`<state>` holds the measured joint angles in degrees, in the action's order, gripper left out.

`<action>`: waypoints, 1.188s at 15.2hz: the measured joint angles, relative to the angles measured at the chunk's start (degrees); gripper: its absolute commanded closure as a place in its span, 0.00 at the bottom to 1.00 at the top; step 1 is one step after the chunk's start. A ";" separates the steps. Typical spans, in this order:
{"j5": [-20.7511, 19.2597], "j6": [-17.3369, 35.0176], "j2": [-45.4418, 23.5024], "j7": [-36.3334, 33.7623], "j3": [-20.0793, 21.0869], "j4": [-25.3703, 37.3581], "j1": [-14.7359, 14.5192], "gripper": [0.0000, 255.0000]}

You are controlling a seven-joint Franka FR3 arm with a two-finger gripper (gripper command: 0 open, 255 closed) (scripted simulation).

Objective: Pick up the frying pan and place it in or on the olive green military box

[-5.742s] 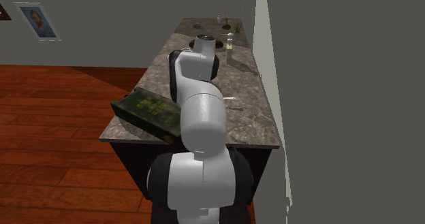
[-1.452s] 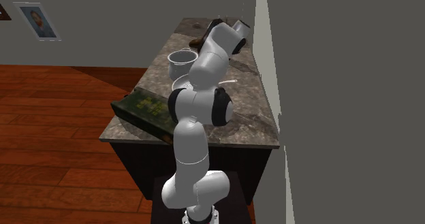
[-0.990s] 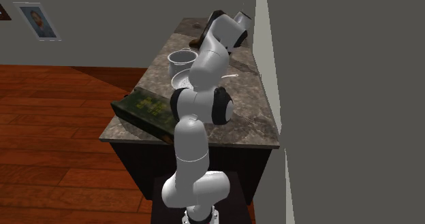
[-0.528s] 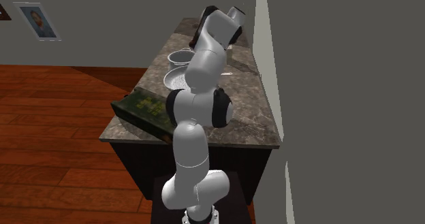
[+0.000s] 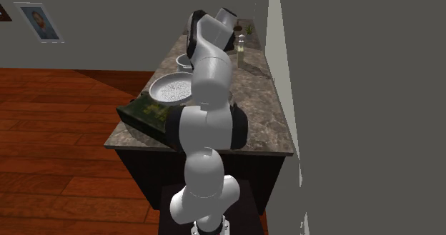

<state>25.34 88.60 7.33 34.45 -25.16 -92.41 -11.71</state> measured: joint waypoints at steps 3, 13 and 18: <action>-1.45 2.98 3.98 -3.78 3.06 -4.71 -1.52 1.00; -3.27 9.52 12.92 -15.63 12.77 -14.39 -4.90 1.00; -3.22 13.26 14.31 -14.74 13.31 -19.58 -4.84 1.00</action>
<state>22.12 101.85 21.65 19.71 -11.85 -111.98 -16.55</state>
